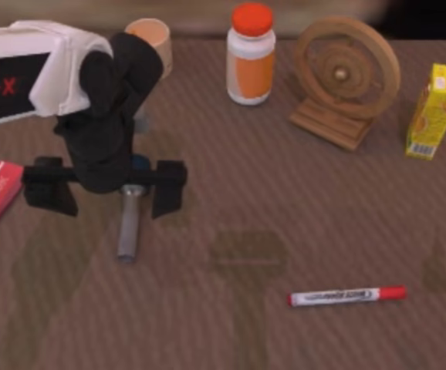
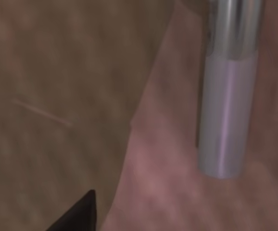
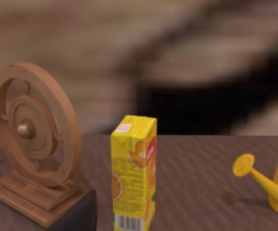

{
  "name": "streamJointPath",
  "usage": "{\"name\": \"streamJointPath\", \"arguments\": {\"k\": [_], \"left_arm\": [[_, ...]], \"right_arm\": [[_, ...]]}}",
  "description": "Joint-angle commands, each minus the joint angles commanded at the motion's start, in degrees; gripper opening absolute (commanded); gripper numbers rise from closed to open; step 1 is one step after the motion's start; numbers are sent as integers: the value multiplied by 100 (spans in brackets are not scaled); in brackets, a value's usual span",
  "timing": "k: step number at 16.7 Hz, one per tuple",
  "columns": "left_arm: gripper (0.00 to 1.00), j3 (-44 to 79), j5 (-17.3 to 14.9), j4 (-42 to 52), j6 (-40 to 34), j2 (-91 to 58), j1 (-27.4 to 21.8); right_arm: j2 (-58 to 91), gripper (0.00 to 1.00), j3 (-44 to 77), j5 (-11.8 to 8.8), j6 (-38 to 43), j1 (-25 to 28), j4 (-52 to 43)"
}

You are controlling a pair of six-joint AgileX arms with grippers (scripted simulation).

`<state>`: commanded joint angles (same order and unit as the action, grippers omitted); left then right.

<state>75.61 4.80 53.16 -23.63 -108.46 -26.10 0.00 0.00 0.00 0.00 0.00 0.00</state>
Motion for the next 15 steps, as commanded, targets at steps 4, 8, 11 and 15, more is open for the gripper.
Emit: {"name": "streamJointPath", "arguments": {"k": [4, 8, 11, 15], "left_arm": [[100, -26, -4, -31, 10, 3, 29], [100, -281, -7, -661, 66, -381, 58], [100, -584, -14, -1472, 118, -830, 106], [100, -813, -19, -2014, 160, -1187, 143]], "right_arm": [[0, 100, 0, 0, 0, 0, 0], [0, 100, 0, 0, 0, 0, 0], [0, 100, 0, 0, 0, 0, 0], [0, 100, 0, 0, 0, 0, 0]]}}
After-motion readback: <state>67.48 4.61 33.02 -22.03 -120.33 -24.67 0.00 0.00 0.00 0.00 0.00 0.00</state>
